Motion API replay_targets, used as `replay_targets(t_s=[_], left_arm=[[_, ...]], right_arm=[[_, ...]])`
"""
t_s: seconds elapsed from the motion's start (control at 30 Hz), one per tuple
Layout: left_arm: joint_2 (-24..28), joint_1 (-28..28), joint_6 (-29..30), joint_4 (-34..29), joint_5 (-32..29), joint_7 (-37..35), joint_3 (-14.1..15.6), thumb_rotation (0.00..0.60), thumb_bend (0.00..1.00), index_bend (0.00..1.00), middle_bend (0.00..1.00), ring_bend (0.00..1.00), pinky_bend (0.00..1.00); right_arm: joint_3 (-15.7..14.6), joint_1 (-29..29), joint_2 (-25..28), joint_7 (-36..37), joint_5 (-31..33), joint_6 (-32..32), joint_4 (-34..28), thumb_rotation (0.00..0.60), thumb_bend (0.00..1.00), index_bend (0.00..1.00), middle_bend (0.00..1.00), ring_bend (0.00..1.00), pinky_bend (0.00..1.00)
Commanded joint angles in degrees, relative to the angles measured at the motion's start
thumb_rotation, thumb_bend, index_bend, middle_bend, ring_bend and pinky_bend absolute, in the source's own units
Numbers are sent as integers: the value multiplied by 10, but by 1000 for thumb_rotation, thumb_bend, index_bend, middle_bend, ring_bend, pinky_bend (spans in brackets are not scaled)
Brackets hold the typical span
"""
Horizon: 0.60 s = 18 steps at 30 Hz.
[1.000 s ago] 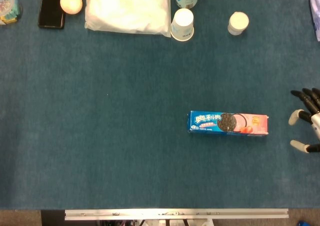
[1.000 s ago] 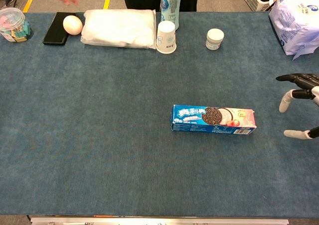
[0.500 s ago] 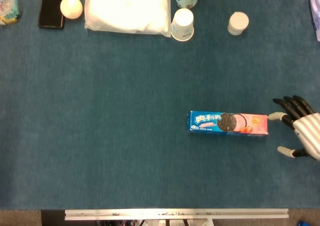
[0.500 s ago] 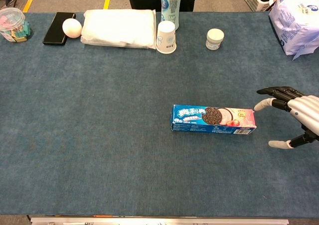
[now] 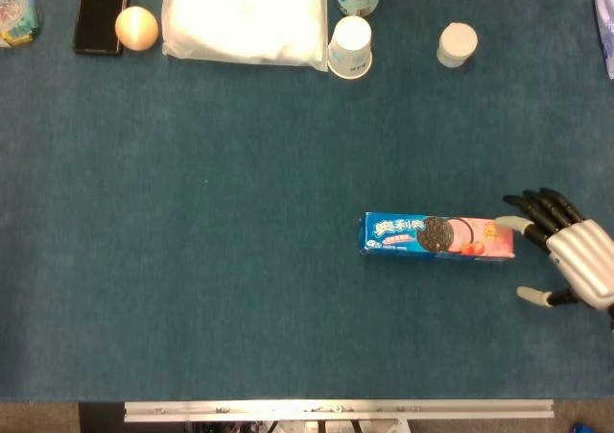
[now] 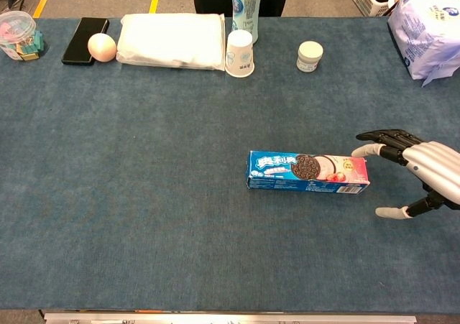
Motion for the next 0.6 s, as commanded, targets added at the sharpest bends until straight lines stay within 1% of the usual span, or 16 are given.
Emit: replay_targets(t_s=[0.03, 0.13, 0.23, 0.4, 0.6], left_arm=[[0, -2, -2, -1, -2, 0, -2, 600, 277, 655, 523, 362, 472], [0, -1, 0, 1, 0, -3, -3, 600, 276, 655, 522, 362, 473], [2, 2, 3, -1, 3, -4, -2, 600, 277, 655, 522, 362, 472], [2, 3, 3, -2, 4, -4, -1, 600, 276, 655, 523, 362, 472], [2, 0, -2, -2, 1, -2, -4, 600, 276, 655, 523, 362, 472]], right_arm=[[0, 0, 0, -5, 4, -4, 1, 600, 0, 300, 98, 0, 0], [0, 1, 2, -24, 22, -25, -4, 600, 0, 371, 98, 0, 0], [-1, 3, 5, -31, 27, -30, -13, 600, 0, 396, 98, 0, 0], [-2, 2, 5, -19, 15, -10, -14, 600, 0, 398, 99, 0, 0], [-4, 0, 3, 7, -4, 21, -4, 600, 0, 370, 98, 0, 0]])
